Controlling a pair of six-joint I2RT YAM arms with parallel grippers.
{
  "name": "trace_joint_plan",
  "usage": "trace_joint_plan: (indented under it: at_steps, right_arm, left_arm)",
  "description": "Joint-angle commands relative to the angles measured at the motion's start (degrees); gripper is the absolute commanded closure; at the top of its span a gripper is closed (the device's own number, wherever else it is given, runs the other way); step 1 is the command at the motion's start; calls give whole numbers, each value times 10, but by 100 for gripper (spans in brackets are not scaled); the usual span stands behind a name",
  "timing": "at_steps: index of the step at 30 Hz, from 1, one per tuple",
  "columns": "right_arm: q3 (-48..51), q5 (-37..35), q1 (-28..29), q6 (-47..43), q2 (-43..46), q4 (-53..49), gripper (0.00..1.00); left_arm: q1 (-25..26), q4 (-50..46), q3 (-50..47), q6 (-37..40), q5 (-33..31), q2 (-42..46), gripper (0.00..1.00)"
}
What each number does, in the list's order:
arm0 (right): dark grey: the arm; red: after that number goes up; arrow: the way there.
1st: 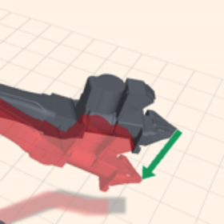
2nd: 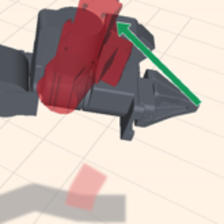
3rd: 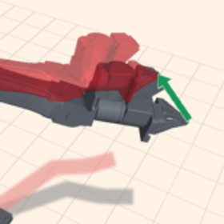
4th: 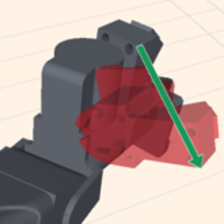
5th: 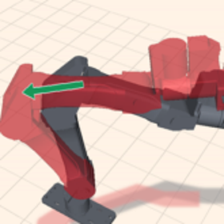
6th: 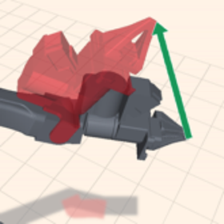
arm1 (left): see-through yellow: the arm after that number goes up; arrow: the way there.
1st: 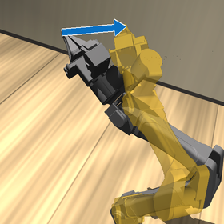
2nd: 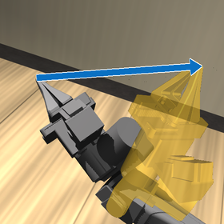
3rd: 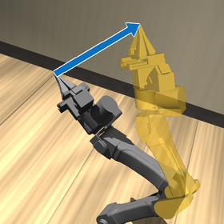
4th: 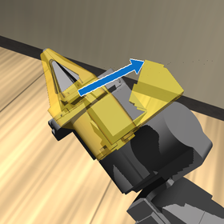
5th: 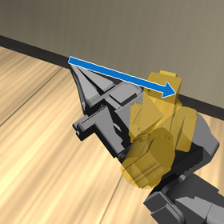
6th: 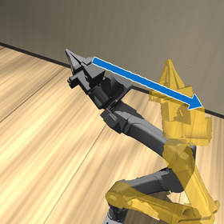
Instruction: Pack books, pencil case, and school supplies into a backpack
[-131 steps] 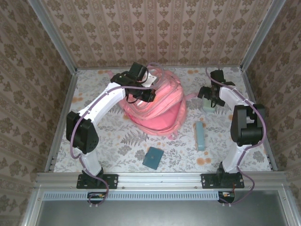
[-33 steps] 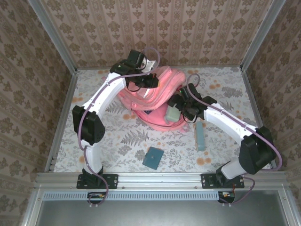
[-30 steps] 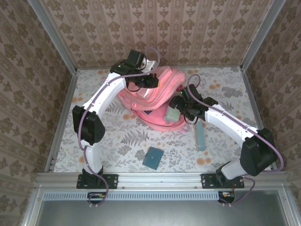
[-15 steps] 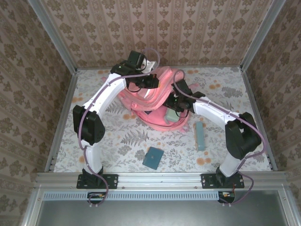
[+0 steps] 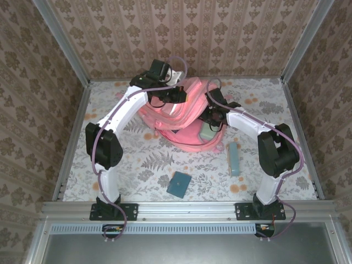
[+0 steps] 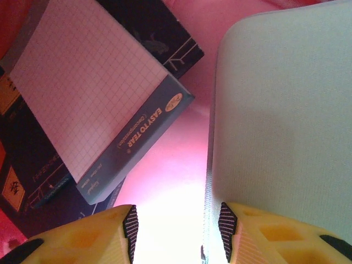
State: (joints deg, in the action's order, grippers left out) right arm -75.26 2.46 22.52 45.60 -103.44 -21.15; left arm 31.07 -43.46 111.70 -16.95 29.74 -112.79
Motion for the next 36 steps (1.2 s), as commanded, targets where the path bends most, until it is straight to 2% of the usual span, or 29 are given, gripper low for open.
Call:
trace_joint_plan:
  at_steps: [1,4,6,9,15,22,29,33,36]
  right_arm:
    - [-3,39,-1,-29,0,-15,51]
    - [-24,77,8,-55,-2,-28,51]
    - [-27,49,8,-63,13,-53,50]
    - [-23,-35,-1,-75,39,-89,47]
    - [-9,-45,-42,-92,40,-93,45]
    - [-30,9,-40,-100,-29,-87,46]
    - [-33,44,6,-74,-34,-68,47]
    - [-35,-1,12,-67,-14,-93,46]
    - [-30,-43,7,-80,23,-127,41]
  left_arm:
    - [-6,37,13,-2,11,22,100]
    - [-6,35,13,1,12,21,100]
    - [-7,33,13,2,11,22,100]
    - [-8,35,12,1,12,23,100]
    - [-8,36,15,0,16,19,100]
    - [-8,35,21,-1,19,12,100]
    - [-9,31,29,0,18,9,100]
    - [-9,29,30,1,18,8,100]
    - [-10,27,28,3,16,10,100]
